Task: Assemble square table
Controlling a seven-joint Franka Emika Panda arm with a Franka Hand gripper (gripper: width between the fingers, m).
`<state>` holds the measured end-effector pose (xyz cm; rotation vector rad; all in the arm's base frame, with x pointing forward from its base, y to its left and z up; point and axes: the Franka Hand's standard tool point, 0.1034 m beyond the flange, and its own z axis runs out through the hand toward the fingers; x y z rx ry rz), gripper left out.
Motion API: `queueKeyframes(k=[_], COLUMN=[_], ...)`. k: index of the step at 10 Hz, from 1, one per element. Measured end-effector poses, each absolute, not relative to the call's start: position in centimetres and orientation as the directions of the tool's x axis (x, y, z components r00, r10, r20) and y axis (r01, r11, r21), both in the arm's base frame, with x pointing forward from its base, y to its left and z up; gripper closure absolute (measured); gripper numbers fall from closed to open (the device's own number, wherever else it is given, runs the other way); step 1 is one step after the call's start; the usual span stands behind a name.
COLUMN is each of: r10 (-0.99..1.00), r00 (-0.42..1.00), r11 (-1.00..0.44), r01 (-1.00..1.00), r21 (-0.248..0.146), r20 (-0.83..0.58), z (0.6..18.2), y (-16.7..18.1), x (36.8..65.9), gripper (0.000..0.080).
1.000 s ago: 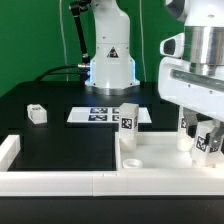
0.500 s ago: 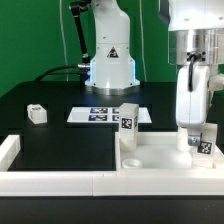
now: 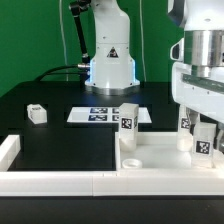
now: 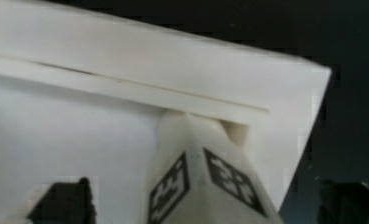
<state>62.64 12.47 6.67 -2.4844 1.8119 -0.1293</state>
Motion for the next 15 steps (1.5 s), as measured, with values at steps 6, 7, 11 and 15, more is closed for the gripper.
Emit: queueKeyframes(k=[6, 7, 11, 15], r10=[-0.623, -0.639, -0.792, -1.0], r00=[0.772, 0.759, 0.601, 0.01], r11=[-0.781, -0.768, -0.61, -0.009], r01=[-0.622, -0.637, -0.788, -0.997], r21=[-0.056, -0.059, -0.082, -0.072], r20=[0.127, 0.126, 0.106, -0.016], z=[6.7, 6.7, 6.6, 6.6], y=[11.7, 11.7, 11.5, 11.0], x=[63.2, 63.2, 63.1, 62.8], gripper=[0.0237, 0.0372, 0.0511, 0.0511])
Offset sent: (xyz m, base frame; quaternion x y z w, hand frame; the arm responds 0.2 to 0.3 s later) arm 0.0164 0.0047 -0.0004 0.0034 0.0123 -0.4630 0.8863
